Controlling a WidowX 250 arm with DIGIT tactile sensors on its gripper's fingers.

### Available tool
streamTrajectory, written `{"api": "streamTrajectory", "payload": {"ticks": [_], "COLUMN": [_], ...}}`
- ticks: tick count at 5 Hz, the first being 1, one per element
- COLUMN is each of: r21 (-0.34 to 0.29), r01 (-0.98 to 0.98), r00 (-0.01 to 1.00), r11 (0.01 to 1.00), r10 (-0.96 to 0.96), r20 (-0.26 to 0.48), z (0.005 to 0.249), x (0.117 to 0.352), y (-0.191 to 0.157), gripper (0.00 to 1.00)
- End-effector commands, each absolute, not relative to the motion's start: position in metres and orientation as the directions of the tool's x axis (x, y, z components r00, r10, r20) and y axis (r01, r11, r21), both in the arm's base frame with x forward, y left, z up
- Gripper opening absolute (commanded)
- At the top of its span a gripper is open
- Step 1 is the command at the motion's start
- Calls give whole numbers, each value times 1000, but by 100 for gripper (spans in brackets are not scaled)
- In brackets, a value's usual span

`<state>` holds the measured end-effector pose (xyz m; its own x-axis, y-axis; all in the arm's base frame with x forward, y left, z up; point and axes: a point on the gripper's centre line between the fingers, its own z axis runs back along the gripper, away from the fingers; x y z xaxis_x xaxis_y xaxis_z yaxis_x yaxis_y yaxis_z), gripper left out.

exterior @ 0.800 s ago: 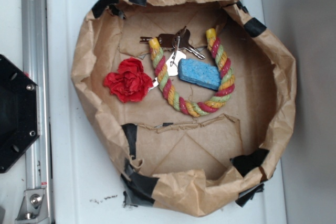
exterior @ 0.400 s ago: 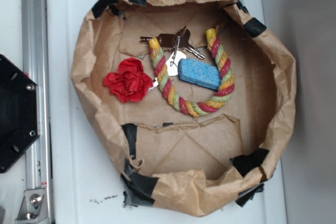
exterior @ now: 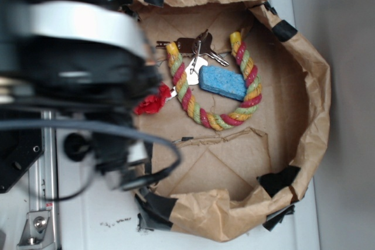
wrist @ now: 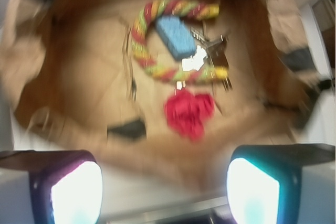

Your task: Grab the multicolored rope.

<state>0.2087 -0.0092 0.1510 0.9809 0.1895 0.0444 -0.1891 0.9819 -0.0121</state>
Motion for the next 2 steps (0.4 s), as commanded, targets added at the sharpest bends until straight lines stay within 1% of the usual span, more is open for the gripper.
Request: {"api": "streamTrajectory", "payload": {"ticks": [1, 2], "r21": [-116, -116], "r01": [-305, -308], "r00": [936, 935], "r11": [945, 944], "r10": [320, 323], "r20": [147, 143], "z": [108, 82], "x": [266, 281], "y": [-8, -17], "gripper": [100, 100]}}
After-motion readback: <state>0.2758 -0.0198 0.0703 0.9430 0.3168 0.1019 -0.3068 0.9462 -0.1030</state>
